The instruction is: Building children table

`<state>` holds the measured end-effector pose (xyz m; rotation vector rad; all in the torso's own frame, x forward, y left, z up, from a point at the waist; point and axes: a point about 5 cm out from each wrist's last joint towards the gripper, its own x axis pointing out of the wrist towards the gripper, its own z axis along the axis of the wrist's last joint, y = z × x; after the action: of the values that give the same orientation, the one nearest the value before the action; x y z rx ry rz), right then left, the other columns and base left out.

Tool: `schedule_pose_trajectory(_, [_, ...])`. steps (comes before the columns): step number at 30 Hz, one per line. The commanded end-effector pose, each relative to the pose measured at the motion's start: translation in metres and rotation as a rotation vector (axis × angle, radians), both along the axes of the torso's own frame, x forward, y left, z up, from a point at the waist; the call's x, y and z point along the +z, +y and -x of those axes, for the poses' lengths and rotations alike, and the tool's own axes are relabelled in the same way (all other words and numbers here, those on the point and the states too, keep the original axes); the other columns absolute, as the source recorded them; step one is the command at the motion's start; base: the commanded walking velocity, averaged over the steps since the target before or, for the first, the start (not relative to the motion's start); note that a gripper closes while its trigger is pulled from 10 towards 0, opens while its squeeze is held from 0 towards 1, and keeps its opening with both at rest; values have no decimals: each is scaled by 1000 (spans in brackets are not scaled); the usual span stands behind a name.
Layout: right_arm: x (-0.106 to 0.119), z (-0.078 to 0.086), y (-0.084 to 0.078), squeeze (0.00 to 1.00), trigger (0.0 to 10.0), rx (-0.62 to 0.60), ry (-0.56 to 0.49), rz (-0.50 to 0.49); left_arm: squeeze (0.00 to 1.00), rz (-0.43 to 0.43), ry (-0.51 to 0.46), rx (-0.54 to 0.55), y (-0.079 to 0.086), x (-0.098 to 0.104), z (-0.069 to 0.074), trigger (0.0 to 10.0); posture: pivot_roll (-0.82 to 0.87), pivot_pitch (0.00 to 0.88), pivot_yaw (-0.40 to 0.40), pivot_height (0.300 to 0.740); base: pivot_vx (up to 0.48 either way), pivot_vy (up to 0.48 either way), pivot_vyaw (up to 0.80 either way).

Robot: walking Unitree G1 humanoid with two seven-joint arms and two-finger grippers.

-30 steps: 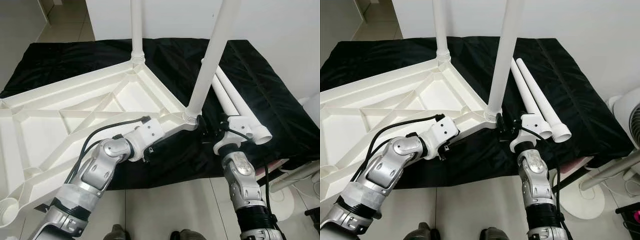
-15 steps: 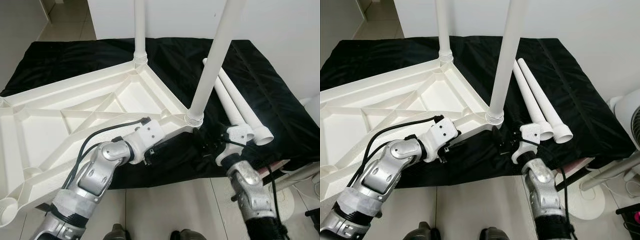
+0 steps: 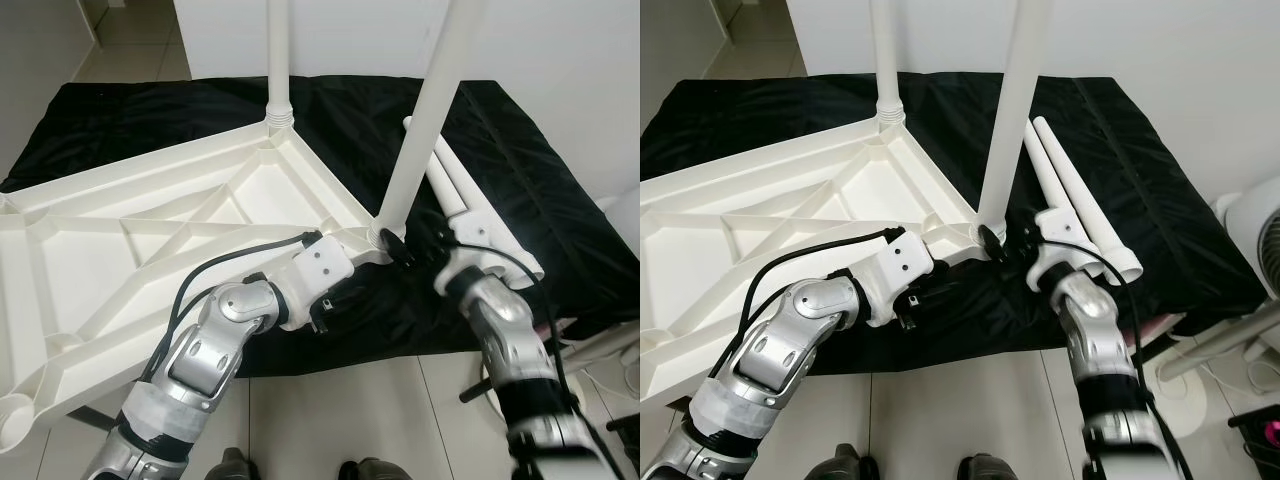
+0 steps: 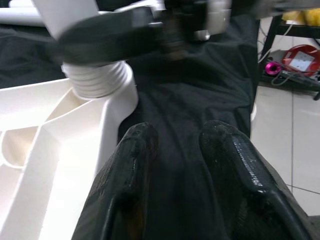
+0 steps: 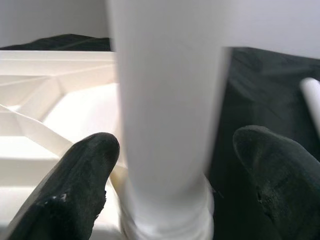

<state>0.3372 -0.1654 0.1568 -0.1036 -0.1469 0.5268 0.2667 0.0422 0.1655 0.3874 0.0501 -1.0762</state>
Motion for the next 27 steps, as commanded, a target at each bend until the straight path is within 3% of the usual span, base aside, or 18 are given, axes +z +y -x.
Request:
schedule_pose_trajectory(1, [-6,-4,6,0,10000,35,27,29,0,8,-9,55,-2,-1,1,10000,-47,48,-14,740,0,0,0])
schedule_pose_trajectory(10, [1,-26,18,0,10000,99,44,104,0,25,-14,60,-9,3,0,10000,-37,35,-20,740,0,0,0])
schedule_pose_trajectory(16, [0,-29,18,0,9843,103,51,111,0,27,-19,64,-9,4,0,10000,-34,33,-23,740,0,0,0])
schedule_pose_trajectory(17, [-2,-31,17,0,4902,104,62,113,0,29,-22,69,-9,4,0,10000,-33,33,-25,740,0,0,0])
schedule_pose_trajectory(18, [-2,-31,17,0,4902,104,62,113,0,29,-22,69,-9,4,0,10000,-33,33,-25,740,0,0,0])
schedule_pose_trajectory(19, [-4,-31,16,0,2157,101,73,111,0,31,-23,71,-9,5,0,10000,-34,32,-24,740,0,0,0])
schedule_pose_trajectory(21, [-6,-31,15,0,1725,99,80,109,0,32,-23,71,-10,5,0,10000,-34,32,-24,740,0,0,0])
schedule_pose_trajectory(22, [-8,-30,14,0,0,97,91,105,0,34,-23,71,-10,5,0,10000,-35,33,-24,740,0,0,0])
schedule_pose_trajectory(27, [-15,-29,11,0,0,80,111,102,0,34,-20,64,-11,5,1,10000,-39,34,-21,740,0,0,0])
